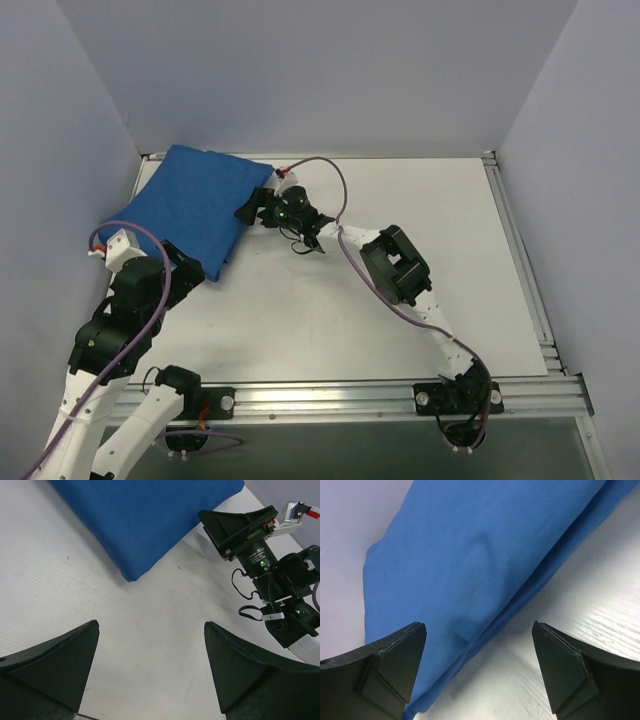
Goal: Open and lay out the surgical kit
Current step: Move the surgical kit at the center of the board.
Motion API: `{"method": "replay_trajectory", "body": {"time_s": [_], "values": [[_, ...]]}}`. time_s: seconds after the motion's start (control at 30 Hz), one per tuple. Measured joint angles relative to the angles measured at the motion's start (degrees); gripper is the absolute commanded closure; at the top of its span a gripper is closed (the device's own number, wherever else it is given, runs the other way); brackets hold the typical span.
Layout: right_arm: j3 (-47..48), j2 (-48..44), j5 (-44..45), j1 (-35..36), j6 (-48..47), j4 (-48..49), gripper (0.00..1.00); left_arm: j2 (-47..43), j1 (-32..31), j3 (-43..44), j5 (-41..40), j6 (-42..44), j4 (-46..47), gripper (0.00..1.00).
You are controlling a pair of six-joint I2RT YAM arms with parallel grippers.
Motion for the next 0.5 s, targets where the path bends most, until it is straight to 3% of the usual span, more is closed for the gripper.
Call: {"method": "replay_trajectory", "body": {"time_s": [0.23,0.3,0.33,0.4,0.5], "values": [[12.0,8.4,0.2,0.2,0.5,-1.8,0.11,-0.6,0.0,0.0,0.0,0.6,-0.1,0.04],[15.6,10.5,0.4,0.1,0.7,-2.5,0.19,-0.6,0.0,0.0,0.0,0.9,0.0,0.0],[16.8,11.2,0.6,0.0,1.0,-2.8,0.29,-0.5,0.0,0.0,0.0,1.0,0.0,0.06],[19.4,12.8,0.9,-0.3,1.6,-3.1,0.39,-0.4,0.0,0.0,0.2,1.1,0.0,0.07],[22.3,14.8,0.8,-0.7,3.0,-3.4,0.7,0.0,0.0,0.0,0.8,1.3,0.0,0.13]]}}
